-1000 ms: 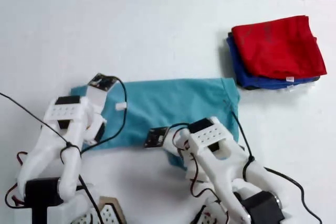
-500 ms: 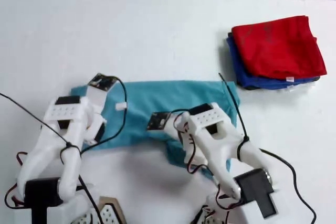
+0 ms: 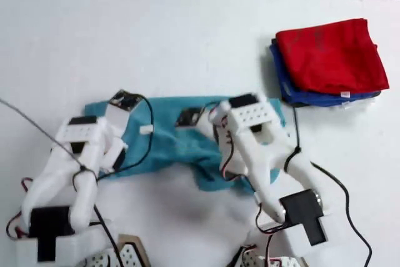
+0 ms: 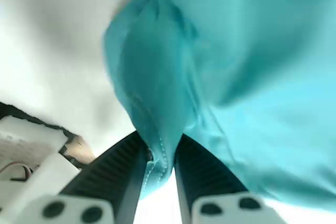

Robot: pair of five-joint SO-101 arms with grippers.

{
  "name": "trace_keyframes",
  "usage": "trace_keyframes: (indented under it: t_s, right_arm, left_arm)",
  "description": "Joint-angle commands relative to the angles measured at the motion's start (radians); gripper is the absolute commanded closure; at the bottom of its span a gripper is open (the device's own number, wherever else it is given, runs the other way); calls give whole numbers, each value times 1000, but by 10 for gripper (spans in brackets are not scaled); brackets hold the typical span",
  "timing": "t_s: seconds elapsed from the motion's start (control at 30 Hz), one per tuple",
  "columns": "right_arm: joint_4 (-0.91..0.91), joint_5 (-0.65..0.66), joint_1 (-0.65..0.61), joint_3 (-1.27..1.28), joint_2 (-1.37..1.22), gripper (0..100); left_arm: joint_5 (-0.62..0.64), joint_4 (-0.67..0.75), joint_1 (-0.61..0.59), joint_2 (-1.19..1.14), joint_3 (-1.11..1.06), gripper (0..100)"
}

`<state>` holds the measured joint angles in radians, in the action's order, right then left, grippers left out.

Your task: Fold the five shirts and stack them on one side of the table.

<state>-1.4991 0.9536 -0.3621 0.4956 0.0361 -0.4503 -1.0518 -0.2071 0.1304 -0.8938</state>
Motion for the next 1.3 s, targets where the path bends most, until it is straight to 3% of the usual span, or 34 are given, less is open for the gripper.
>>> trace_keyframes:
  t_s: [0.0,0.33,0.63,0.9,1.07,1.17,1.27]
  right_arm:
    - [-70,34,50,-150,-7,981]
    - [-70,58,79,-411,-39,981]
    - [-38,52,96,-684,-378,980]
    - [-58,-31,188,-996,-602,789]
    - [-107,-224,232,-1206,-651,790]
    - [-240,-245,220,-1274,-650,807]
    - [-274,-229,222,-1247,-622,979]
  left_arm:
    - [3,-57,-35,-140,87,975]
    - [5,-92,-48,-218,150,974]
    - [6,-94,-48,-219,148,974]
    - [8,-94,-48,-221,148,974]
    - [8,-94,-48,-221,148,974]
    - [8,-94,-48,-221,148,974]
    - [8,-94,-51,-221,148,974]
